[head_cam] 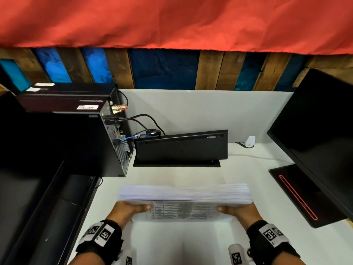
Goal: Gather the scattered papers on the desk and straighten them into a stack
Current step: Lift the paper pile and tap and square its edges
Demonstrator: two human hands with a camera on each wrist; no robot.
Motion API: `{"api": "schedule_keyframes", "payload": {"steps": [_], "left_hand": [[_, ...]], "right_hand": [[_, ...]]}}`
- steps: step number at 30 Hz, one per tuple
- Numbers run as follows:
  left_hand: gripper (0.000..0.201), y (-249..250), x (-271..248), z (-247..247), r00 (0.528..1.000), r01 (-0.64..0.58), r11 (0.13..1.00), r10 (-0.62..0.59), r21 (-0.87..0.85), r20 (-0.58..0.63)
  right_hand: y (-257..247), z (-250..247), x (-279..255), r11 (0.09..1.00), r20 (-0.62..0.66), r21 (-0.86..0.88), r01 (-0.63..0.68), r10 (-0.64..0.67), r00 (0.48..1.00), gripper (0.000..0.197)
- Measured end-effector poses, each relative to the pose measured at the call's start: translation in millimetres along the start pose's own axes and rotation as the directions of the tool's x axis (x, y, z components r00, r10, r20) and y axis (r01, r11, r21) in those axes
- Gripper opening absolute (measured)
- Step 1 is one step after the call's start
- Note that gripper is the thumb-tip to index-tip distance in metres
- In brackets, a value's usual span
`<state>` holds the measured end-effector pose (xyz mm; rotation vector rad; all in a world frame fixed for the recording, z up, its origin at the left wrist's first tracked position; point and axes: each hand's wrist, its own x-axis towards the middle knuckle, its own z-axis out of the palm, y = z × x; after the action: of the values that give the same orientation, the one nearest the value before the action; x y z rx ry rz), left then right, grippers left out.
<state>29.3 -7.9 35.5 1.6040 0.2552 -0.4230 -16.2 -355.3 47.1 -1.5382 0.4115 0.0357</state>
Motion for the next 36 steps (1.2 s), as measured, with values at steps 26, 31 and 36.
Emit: {"api": "schedule_keyframes", "payload": {"steps": [26,31,36], "left_hand": [[0.024,139,-22,16,0.927,-0.359,0.828,0.37,0.431,0.062],[0.046,168,-42,33,0.747,-0.508,0.587,0.664,0.63,-0.017],[0.129,113,-26,28,0.792,-0.565,0.821,0.567,0.081,-0.227]], "right_hand": [[-103,51,-30,0.497,0.267,-0.77,0.401,-0.32,0.909,0.022],[-91,70,-29,0.92,0.001,-0.196,0.34,-0.347,0.938,0.02],[-83,46,-26,0.934,-0.054,0.211,0.287,-0.282,0.958,0.03]]}}
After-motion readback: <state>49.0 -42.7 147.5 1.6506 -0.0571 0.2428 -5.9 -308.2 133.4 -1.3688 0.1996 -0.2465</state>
